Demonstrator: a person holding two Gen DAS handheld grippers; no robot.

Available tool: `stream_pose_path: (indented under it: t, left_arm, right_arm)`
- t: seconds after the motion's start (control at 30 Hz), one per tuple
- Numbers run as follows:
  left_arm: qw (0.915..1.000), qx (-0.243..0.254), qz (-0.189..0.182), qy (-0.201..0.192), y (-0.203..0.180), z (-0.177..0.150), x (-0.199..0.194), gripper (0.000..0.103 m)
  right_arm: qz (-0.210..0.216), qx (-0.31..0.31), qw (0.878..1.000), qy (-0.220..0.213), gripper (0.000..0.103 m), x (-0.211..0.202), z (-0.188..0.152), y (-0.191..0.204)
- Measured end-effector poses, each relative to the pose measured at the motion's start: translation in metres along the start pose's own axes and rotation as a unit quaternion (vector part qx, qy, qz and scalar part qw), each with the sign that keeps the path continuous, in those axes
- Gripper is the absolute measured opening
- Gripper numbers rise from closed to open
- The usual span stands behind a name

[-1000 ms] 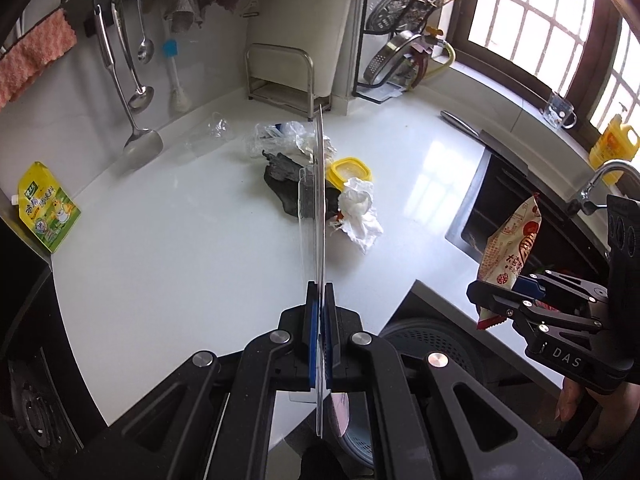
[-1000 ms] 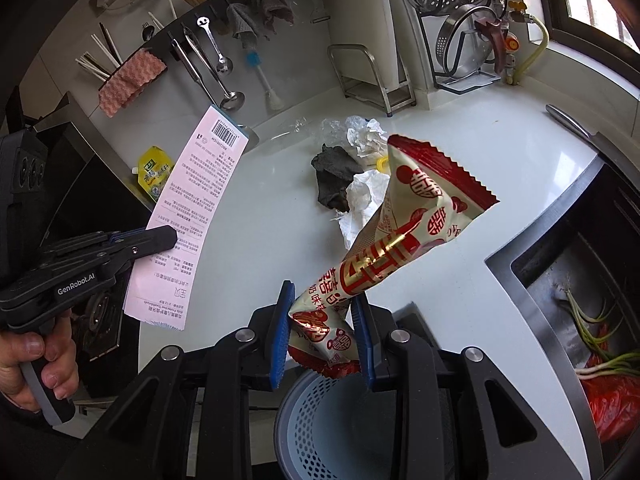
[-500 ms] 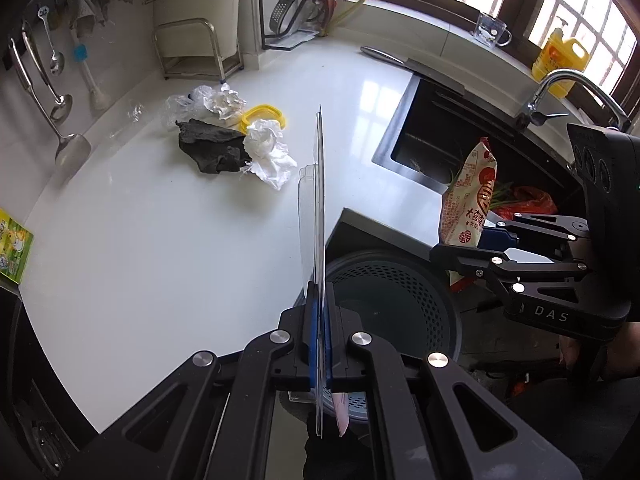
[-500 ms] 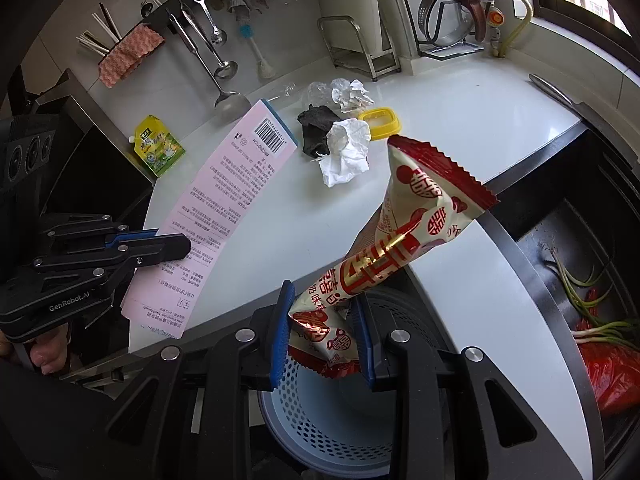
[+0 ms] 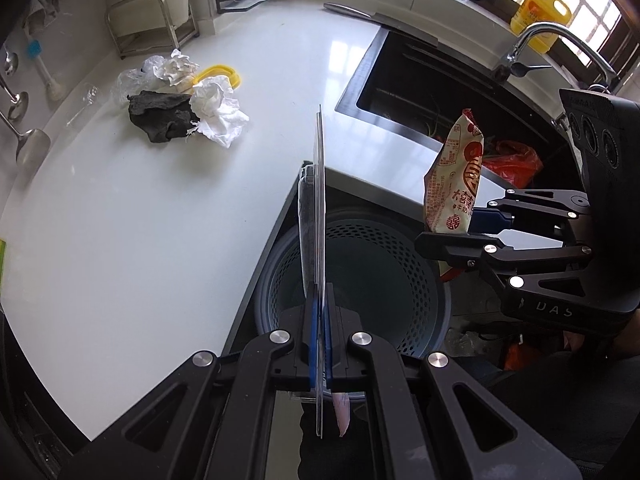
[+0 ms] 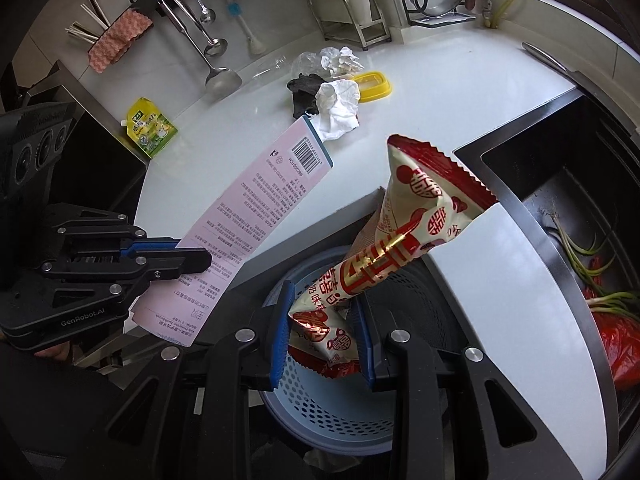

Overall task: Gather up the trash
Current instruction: 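Carry the receipt and wrapper over the blue basket with both grippers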

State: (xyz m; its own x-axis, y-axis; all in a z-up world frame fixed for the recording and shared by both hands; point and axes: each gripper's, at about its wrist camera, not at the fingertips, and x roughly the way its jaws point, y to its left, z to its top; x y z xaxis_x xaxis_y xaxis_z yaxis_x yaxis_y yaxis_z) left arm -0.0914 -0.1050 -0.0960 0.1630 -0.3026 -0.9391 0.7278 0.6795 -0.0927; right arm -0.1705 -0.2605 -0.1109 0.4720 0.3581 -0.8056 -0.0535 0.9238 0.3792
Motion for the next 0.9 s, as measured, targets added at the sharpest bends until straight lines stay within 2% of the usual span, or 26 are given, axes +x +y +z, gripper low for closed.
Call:
stream_pose_path:
  t: [0.47, 0.73, 0.9]
  left_arm:
    - [0.9987, 0.02, -0.024, 0.04, -0.022, -0.005, 0.032, 0.003]
    - [0.9971, 0.018, -0.027, 0.068, -0.025, -0.016, 0.051, 0.003]
    - [0.9962, 0.016, -0.025, 0.082, -0.024, -0.023, 0.058, 0.003]
  right_arm:
    - [-0.001, 0.027, 0.999, 0.044, 0.028, 0.019, -0.024, -0.021]
    - [0.003, 0.03, 0.997, 0.075, 0.028, 0.037, -0.034, -0.029]
    - [0.0, 0.031, 0.996, 0.079, 0.028, 0.04, -0.034, -0.03]
